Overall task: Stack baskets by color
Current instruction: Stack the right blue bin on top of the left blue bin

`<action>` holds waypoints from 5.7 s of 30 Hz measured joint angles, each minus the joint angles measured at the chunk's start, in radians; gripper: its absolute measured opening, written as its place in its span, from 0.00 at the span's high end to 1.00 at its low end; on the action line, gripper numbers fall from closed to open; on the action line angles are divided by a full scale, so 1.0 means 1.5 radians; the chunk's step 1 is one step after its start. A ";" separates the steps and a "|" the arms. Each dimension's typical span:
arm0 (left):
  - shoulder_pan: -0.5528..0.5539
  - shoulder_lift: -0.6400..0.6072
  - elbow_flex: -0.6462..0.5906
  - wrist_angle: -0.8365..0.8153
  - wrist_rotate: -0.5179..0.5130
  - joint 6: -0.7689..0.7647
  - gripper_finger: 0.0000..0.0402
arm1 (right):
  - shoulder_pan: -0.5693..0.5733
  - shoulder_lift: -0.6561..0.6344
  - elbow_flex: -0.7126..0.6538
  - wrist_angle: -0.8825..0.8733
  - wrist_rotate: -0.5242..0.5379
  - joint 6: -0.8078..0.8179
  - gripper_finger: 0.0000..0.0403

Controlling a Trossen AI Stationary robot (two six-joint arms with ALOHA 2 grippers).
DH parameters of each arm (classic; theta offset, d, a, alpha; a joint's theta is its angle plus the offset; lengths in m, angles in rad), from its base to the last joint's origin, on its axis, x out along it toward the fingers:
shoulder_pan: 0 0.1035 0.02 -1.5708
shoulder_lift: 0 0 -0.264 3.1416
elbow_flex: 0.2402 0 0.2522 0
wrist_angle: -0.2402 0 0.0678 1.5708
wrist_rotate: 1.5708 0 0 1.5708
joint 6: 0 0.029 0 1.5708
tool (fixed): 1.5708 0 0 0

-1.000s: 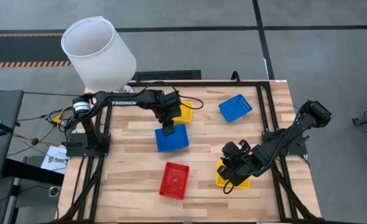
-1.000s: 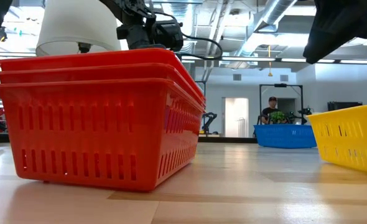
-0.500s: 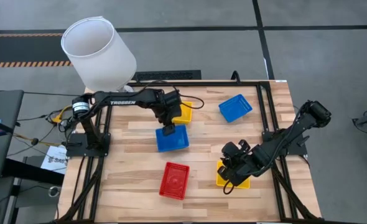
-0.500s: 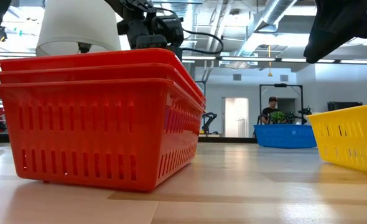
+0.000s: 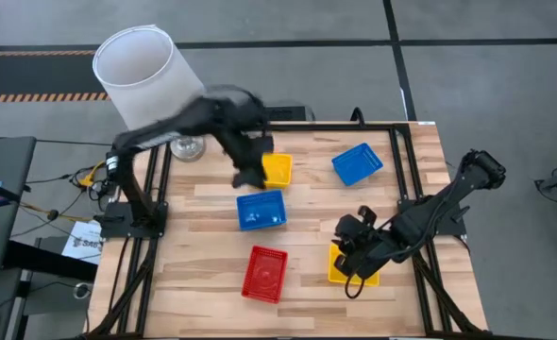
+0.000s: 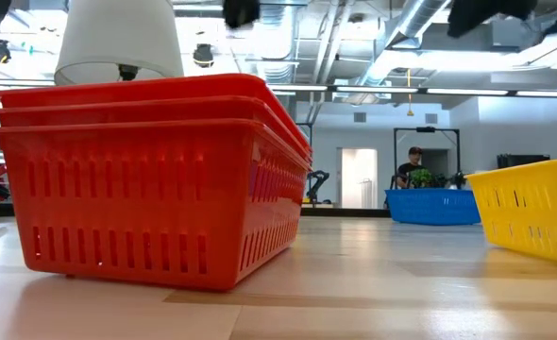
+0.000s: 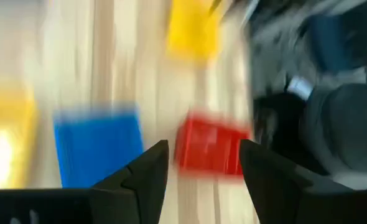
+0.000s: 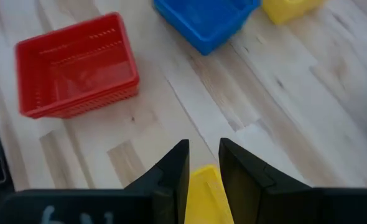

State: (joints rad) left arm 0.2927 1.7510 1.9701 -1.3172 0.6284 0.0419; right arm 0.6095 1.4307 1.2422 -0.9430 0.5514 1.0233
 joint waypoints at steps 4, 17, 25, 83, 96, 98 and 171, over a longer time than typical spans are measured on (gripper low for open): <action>-0.001 -0.012 0.237 0.049 -0.024 0.033 0.55 | -0.013 0.000 0.023 0.003 0.000 -0.054 0.72; -0.011 -0.338 -0.074 0.635 -0.416 0.089 0.56 | -0.051 0.001 0.037 -0.026 0.000 -0.060 0.72; 0.017 -0.244 -0.263 0.705 -0.427 0.012 0.56 | -0.069 0.011 0.035 -0.160 0.021 0.093 0.72; -0.151 -0.317 -0.430 0.680 -0.536 -0.185 0.56 | -0.619 -0.017 -0.372 0.326 -0.342 -0.513 0.44; -0.111 -0.261 -0.540 0.753 -0.510 -0.264 0.56 | -0.355 -0.060 -0.192 0.316 -0.352 -0.440 0.45; -0.104 -0.228 -0.539 0.767 -0.510 -0.266 0.56 | -0.318 -0.084 -0.168 0.290 -0.316 -0.404 0.45; -0.173 0.134 -0.039 0.375 -0.634 -0.223 1.00 | -0.057 -0.176 -0.136 0.089 -0.049 -0.089 0.45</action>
State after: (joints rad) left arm 0.0337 1.9513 1.9111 -0.7551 -0.3221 -0.2930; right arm 0.5233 1.1664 1.0387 -0.8098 0.4782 0.8902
